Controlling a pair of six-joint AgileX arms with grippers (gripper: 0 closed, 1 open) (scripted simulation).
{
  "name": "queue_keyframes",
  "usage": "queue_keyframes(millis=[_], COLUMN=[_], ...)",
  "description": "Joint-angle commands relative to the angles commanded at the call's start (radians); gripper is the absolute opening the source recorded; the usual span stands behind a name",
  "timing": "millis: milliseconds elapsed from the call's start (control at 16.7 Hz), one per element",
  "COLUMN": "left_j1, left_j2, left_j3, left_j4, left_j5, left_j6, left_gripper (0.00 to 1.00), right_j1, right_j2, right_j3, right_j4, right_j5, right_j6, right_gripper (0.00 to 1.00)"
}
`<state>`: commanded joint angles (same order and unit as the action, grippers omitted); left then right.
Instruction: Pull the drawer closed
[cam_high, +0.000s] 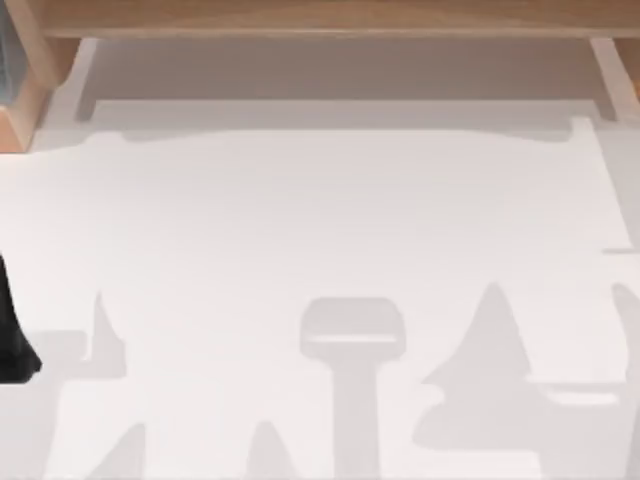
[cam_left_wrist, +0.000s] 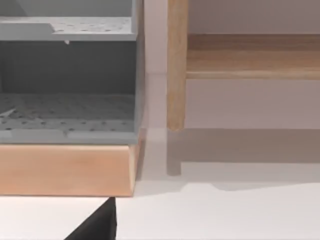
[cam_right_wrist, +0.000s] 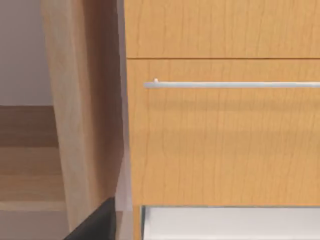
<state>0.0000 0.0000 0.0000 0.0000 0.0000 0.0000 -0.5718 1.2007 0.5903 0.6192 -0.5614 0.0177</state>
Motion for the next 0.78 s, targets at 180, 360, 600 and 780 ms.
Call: queue_keyframes(millis=[180, 360, 600, 780], left_j1=[0.000, 0.000, 0.000, 0.000], left_j2=[0.000, 0.000, 0.000, 0.000], left_j3=[0.000, 0.000, 0.000, 0.000], left_j4=[0.000, 0.000, 0.000, 0.000], left_j5=[0.000, 0.000, 0.000, 0.000], left_j6=[0.000, 0.000, 0.000, 0.000], left_gripper=[1.00, 1.00, 1.00, 1.00], right_j1=[-0.001, 0.001, -0.023, -0.057], right_j2=[0.003, 0.002, 0.057, 0.143], right_j3=[0.002, -0.003, -0.017, -0.045], right_j4=[0.002, 0.007, 0.107, 0.228], right_j5=[-0.001, -0.001, -0.022, -0.044], right_j6=[0.000, -0.010, -0.149, -0.332], right_gripper=[1.00, 1.00, 1.00, 1.00])
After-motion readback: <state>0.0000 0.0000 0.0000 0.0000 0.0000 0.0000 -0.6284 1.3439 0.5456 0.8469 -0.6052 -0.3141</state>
